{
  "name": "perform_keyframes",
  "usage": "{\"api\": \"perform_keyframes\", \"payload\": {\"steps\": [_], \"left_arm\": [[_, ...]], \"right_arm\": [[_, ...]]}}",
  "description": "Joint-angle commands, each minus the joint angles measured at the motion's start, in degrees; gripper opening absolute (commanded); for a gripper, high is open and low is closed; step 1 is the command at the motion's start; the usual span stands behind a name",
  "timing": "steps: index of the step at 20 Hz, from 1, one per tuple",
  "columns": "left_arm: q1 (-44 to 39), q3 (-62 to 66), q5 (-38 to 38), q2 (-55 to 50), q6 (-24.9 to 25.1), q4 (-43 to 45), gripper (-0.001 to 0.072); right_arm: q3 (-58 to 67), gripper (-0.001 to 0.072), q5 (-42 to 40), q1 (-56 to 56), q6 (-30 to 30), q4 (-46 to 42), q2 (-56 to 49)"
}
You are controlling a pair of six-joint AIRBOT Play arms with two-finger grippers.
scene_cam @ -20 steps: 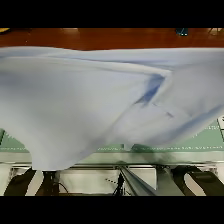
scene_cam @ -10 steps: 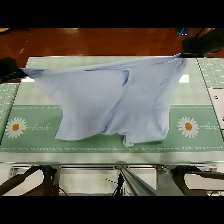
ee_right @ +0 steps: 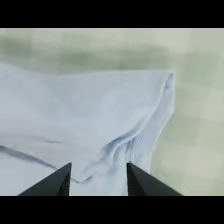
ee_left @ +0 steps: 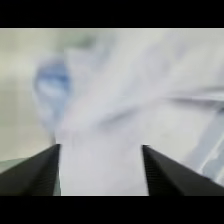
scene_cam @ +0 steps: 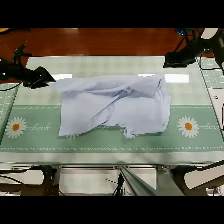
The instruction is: Fold the shirts.
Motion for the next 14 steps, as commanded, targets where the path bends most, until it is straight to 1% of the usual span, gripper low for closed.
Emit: {"api": "perform_keyframes", "payload": {"steps": [1,3,4,5,6,7,8,10,11,13,14], "left_arm": [[2.86,2.6,-7.67,-1.33,0.5,2.45,0.063],[5.46,2.03,-14.16,-0.61,-1.33,8.24,0.0629],[6.95,-0.04,-15.19,0.22,-1.77,8.28,0.0629],[8.09,-3.34,-15.34,1.53,-1.64,7.74,0.0629],[9.14,-8.07,-14.82,3.43,-1.51,7.78,0.0629],[10.08,-12.92,-13.94,5.27,-1.05,7.76,0.0629],[10.95,-17.86,-12.96,7.02,-0.35,7.72,0.0629],[12.76,-27.43,-11.13,10.23,2.62,5.27,0.0633],[13.4,-31.21,-10.69,11.23,4.07,3.78,0.0688],[13.62,-36.15,-10.32,11.37,6.64,2.34,0.0688],[13.53,-37.94,-9.14,11.37,6.71,1.86,0.0688]], "right_arm": [[0.07,0.043,9.51,-1.01,-4.44,-5.66,2.45],[-0.22,0.0442,14.14,-4.63,-3.78,-6.62,5.27],[-1.51,0.0471,15.32,-6.88,-3.82,-6.56,6.78],[-4.2,0.0483,15.58,-9.55,-3.82,-6.34,8.72],[-7.69,0.049,15.67,-12.04,-3.89,-5.79,10.54],[-12.48,0.0559,15.56,-14.82,-4.37,-4.37,12.59],[-17.4,0.0565,15.13,-17.35,-5.25,-2.29,14.29],[-27.39,0.0565,12.7,-21.88,-7.74,4.09,17.25],[-31.8,0.0565,11.41,-23.58,-8.72,6.88,18.34],[-38.1,0.0564,9.18,-25.31,-10.43,10.25,19.37],[-40.02,0.0564,8.39,-25.31,-11.3,11.08,19.45]]}}
